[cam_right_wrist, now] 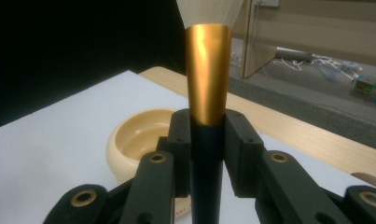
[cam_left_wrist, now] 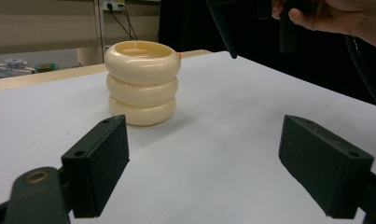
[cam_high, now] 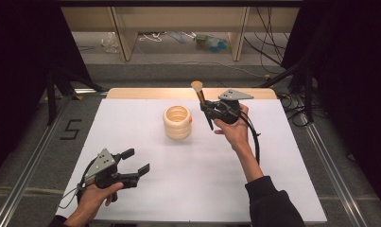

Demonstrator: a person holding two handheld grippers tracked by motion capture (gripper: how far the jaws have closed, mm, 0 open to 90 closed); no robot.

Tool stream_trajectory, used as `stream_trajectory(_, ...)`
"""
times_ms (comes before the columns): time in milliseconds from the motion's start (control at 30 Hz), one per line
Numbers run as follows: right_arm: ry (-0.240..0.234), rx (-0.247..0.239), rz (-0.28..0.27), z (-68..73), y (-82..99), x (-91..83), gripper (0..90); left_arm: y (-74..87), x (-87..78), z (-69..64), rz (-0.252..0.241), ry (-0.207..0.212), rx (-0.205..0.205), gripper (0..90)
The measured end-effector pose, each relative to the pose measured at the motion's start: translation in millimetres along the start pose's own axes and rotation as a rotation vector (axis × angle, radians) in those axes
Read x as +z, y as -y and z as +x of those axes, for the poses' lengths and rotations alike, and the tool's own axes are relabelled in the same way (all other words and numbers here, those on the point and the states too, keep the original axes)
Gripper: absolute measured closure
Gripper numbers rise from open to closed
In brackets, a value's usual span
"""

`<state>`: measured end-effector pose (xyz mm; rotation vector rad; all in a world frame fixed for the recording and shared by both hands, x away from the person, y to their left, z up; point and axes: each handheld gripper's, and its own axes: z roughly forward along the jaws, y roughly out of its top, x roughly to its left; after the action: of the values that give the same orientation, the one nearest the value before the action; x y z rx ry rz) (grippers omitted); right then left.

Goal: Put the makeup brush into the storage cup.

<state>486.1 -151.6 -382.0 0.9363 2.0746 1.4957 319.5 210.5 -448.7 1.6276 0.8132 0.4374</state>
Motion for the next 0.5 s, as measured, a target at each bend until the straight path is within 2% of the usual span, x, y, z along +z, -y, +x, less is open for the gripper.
stream_trajectory(100, 0.005, 0.005, -0.016, 1.9, -0.5, 0.8, 74.0, -0.1, -0.1, 0.0, -0.002, 0.0, 0.0, 16.1)
stream_trajectory(200, 0.003, 0.014, -0.009, 3.4, -0.8, 0.8, 74.0, -0.4, -0.2, 0.5, -0.003, -0.001, 0.002, 16.0)
stream_trajectory(267, 0.002, 0.0, -0.021, 3.3, -0.8, 1.8, 74.0, -0.3, -0.2, 0.5, -0.002, -0.001, 0.004, 16.1)
stream_trajectory(500, -0.003, 0.004, -0.035, 7.3, -1.9, 4.9, 74.0, -0.4, -0.3, 0.4, -0.003, 0.0, 0.005, 16.0)
